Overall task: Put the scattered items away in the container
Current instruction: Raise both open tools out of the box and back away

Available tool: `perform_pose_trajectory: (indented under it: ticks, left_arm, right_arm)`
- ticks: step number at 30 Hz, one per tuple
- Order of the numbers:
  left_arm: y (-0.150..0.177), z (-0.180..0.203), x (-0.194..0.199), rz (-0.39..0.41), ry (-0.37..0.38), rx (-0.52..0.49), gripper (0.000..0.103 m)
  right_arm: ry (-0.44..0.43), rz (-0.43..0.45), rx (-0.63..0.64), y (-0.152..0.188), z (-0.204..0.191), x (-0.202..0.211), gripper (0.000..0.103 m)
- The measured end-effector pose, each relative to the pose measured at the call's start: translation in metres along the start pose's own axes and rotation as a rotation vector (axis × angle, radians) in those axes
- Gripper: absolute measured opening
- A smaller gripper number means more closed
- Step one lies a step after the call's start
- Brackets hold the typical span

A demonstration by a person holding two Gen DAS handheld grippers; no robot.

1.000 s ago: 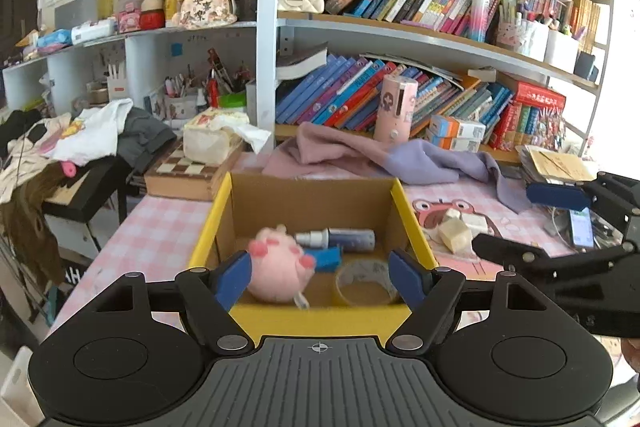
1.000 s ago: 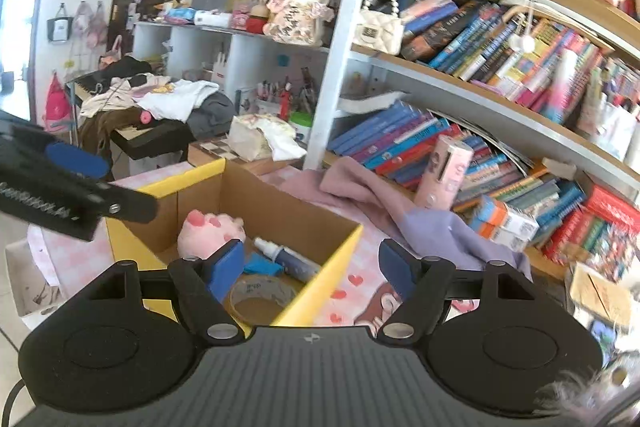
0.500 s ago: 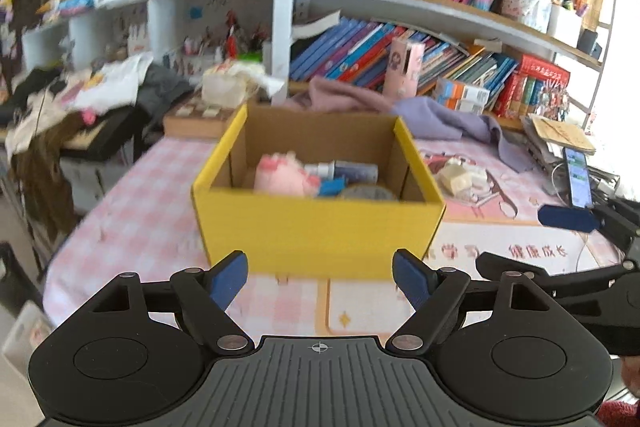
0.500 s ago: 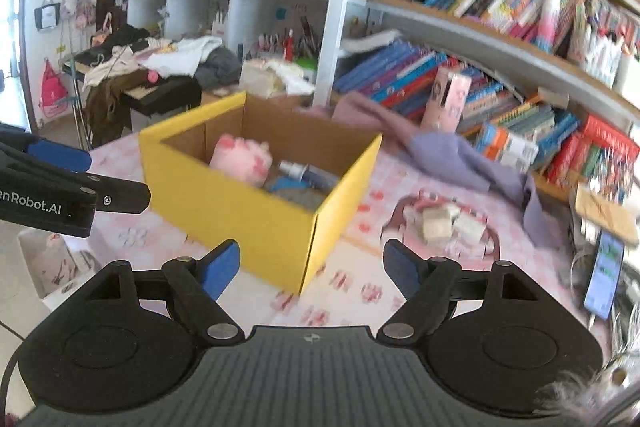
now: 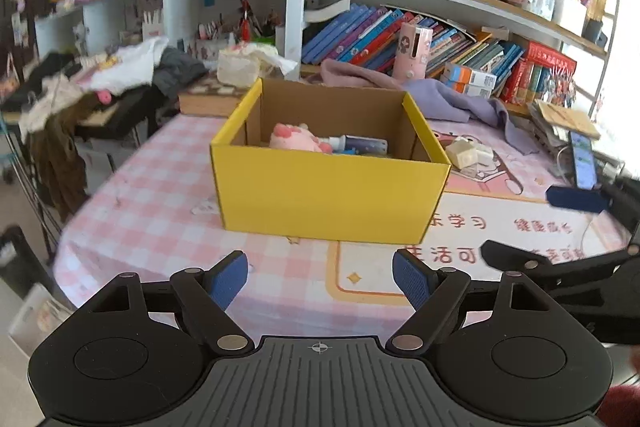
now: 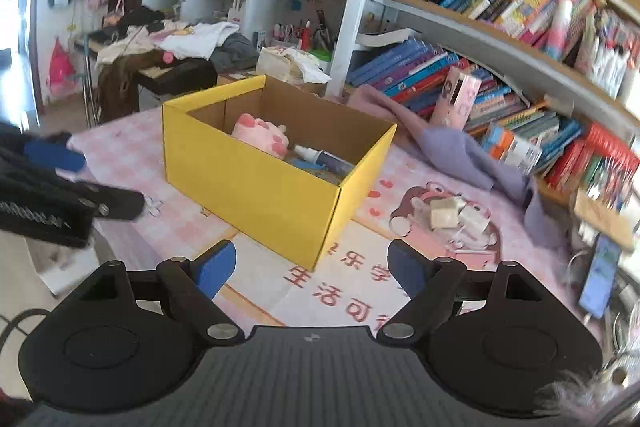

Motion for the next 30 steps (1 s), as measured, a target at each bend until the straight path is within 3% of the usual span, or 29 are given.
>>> perform_pose_trajectory:
  ticks: [10,30]
  left_arm:
    - [0.014,0.004,0.005,-0.033,0.032,0.000,0.083]
    - [0.038,0.026,-0.005,-0.130,0.089,-0.019,0.083]
  right_arm:
    - [-0.025,-0.027,-0.022,0.009,-0.017,0.007,0.085]
    - [0.035,-0.130,-0.096,0.044,0.003,0.011,0.090]
Point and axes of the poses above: each gripper's, at about its wrist camera, not at the fingertips, and x roughly against the way its jaws point, z to its right, y to its underside, the point moved 8 cm from there along -x, roughly the way its jaws point, and after that the axes turned 6 degrees about x, right-handed, at the moved point
